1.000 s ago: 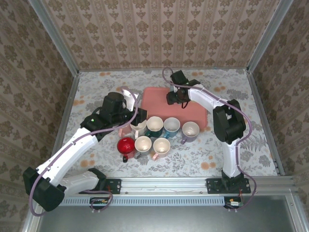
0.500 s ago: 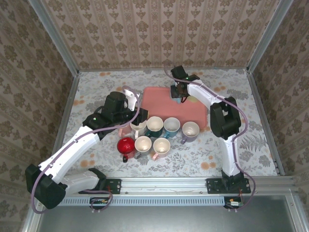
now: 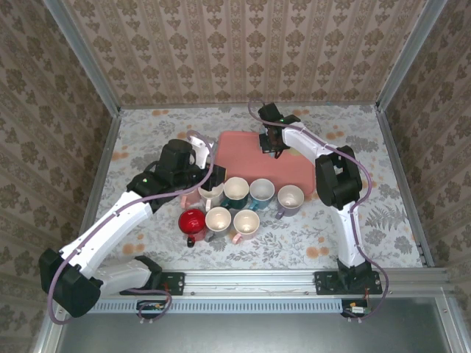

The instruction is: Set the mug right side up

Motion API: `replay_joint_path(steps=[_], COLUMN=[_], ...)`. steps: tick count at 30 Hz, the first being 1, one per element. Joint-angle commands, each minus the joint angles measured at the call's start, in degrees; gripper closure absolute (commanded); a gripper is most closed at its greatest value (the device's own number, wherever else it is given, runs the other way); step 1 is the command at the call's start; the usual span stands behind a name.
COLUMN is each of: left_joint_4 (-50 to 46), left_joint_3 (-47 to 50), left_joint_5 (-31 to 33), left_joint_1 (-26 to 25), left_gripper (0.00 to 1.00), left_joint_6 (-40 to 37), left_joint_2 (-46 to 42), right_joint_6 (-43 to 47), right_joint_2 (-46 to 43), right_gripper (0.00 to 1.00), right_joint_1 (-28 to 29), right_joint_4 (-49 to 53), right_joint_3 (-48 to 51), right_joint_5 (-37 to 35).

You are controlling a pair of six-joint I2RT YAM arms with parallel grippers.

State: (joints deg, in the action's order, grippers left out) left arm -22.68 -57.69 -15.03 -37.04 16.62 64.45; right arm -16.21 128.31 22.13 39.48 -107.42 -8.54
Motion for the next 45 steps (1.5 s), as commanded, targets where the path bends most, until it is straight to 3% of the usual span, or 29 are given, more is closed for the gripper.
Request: replay_joint_path(steps=[1,10,13,16,23,26,30,33,45], left_joint_4=[0.4,0.9,0.6,2.0,17.9,29.9,45.5,53.1,52.2], left_joint_3=[0.4,0.8,-0.3,-1.4,-1.7,0.0,1.5,0.8,-6.7], left_joint_5=[0.2,-0.4,-7.3,-12.7,-24.9,-28.5,-30.5,-31.8,-31.2], left_joint_1=[0.4,0.4,0.8,1.2,2.5,2.5,2.2,1.3,-5.3], left_gripper=[0.69,0.69,0.61,0.46,0.27,0.21,0.21,0.22,0.28], left_joint_6=[-1.5,-1.3,-1.4,1.9,20.1,30.4,43.8,49.0,45.3], left_joint_2=[0.0,0.0,0.8,0.4,-0.1,1.3,3.8,5.7,11.8], right_joint_6=[-1.3,-6.5,-10.3,-14.9,-29.0,-36.3,-43.0,-45.6,-50.5], right_joint_2=[-3.0,-26.4,-36.4,-46.5,-64.7,-68.0,-71.6,-73.8,-77.4], right_gripper=[1.00,1.00,1.00,1.00,1.00,1.00,1.00,1.00,1.00], right_joint_1=[-0.7,-0.7,-0.8,-0.9,-1.2,-1.3,-1.2,-1.0,2.0], right_joint_4=[-1.3,-17.0,-22.7,-28.9,-49.5,-59.8,-69.2,-74.0,-82.4], right_joint_3=[1.0,17.7,24.9,32.8,49.0,53.6,58.3,60.8,64.6], right_joint_5=[-0.1,7.6,10.6,14.2,25.4,29.3,31.3,31.8,32.2])
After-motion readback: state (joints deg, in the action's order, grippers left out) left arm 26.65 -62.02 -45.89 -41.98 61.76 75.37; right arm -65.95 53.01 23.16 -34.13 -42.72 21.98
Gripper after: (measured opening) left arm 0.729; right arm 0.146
